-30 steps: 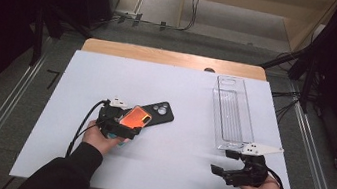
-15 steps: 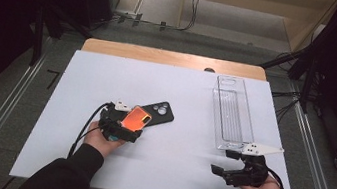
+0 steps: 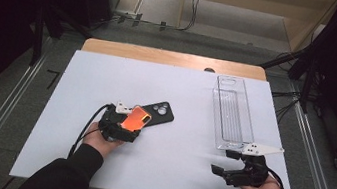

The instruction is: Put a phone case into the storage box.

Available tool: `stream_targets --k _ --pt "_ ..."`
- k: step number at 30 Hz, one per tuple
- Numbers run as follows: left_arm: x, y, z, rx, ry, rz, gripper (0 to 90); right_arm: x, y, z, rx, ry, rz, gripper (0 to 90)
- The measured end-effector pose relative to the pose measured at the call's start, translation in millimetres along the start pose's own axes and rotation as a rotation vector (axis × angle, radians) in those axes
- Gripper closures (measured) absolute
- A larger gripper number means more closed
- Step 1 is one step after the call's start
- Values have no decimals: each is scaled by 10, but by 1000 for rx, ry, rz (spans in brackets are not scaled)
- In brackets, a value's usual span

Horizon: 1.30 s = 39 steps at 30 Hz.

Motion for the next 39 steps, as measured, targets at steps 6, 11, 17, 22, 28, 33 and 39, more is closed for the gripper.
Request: stream_targets --k 6,11,17,22,28,33,39 --pt "-5 -2 -3 -13 -2 3 163 0 0 0 0 0 0 121" --pt "-18 -15 -8 -27 -10 15 166 -2 -1 0 0 0 -1 122" --pt "-57 -43 -11 -46 -25 34 166 -3 -1 -1 0 1 -1 121" --pt "-102 -57 -28 -56 -23 48 167 -2 -2 -2 0 2 -2 122" --pt "-205 -35 -69 -70 -12 72 167 -4 0 -1 1 2 -1 122" --pt "-354 -21 -155 -72 21 90 167 -2 -1 -4 0 3 -2 121" --pt "-472 58 -181 -75 20 128 167 2 9 7 15 -13 -1 122"
Point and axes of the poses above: each handheld gripper's, and its own axes: x roughly forward along the jaws, z roughly out of its underside, y roughly to its right, the point moved 8 cm from there along x, roughly forward along the jaws, and after that the axes turned 12 degrees about -x, right-handed, at the moved point
